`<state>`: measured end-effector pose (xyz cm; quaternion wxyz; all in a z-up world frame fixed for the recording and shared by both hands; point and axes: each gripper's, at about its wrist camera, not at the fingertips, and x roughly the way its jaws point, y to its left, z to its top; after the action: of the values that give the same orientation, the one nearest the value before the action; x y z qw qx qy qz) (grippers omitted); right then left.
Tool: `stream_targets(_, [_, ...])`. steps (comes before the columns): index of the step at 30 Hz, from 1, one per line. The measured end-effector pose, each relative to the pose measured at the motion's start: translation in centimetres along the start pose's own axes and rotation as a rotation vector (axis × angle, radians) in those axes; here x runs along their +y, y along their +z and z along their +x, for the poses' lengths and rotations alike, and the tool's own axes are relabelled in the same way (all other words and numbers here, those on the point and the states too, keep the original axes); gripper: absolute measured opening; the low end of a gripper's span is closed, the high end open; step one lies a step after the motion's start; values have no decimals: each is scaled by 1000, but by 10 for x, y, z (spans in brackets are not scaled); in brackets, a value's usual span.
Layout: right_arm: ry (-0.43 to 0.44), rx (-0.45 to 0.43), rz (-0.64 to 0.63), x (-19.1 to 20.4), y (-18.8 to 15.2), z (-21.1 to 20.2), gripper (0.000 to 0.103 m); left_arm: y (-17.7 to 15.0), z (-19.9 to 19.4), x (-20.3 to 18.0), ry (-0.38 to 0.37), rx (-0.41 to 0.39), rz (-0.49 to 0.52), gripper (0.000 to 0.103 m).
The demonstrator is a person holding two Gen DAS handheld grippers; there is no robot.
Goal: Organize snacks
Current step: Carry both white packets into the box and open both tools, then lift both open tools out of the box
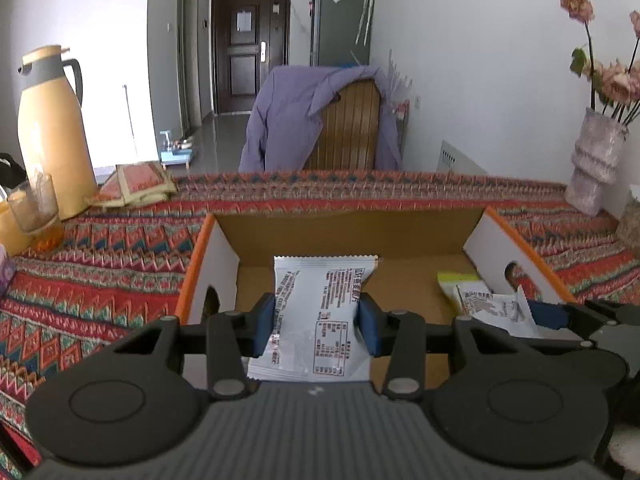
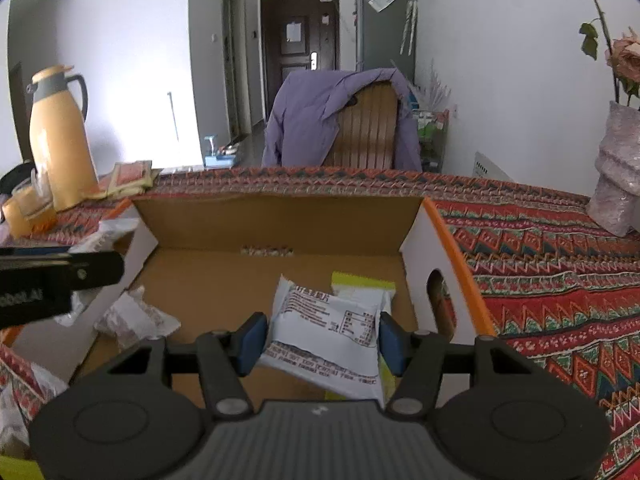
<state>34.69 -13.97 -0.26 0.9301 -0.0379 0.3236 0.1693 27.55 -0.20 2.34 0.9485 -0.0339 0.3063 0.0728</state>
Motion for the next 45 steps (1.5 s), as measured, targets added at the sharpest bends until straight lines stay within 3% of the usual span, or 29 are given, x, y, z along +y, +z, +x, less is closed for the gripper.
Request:
stream_targets(3, [-8,12,-23,4,-5,0,71,-3,1,3,-17,25,-21,46])
stream_targets(5, [9,24,-14,3,-6,-3,78,-4,-2,8,-35,22,-48,58])
stream_targets(7, [14,18,-4,-1,-7,-8,92,-5,-11,13,-52,-10,-65,85])
stream_targets(8, [14,11,-1,-2,-8,-11,93,-5,-16,15,-45,-30,-67,90])
stream_targets(9, [16,6,4,-5,-9,-15,96,-6,-21,16,-40,-48,-72,103])
stream_targets(12, [13,-6,25,-12,-10,-26,103,-6,-31,18,-12,-70,-67,103])
stream_targets(21, [33,-55,33,-15,-16,-60,103,-15,-50,24,-21,-93,-77,103])
stream_targets(34, [58,-177,20,-19,-54,-145,103,-43,-133,29,-74,-222,-64,103])
stream_targets(45, [84,-217,5,-14,-92,-195,103,-81,-162,41,-106,-221,-87,103])
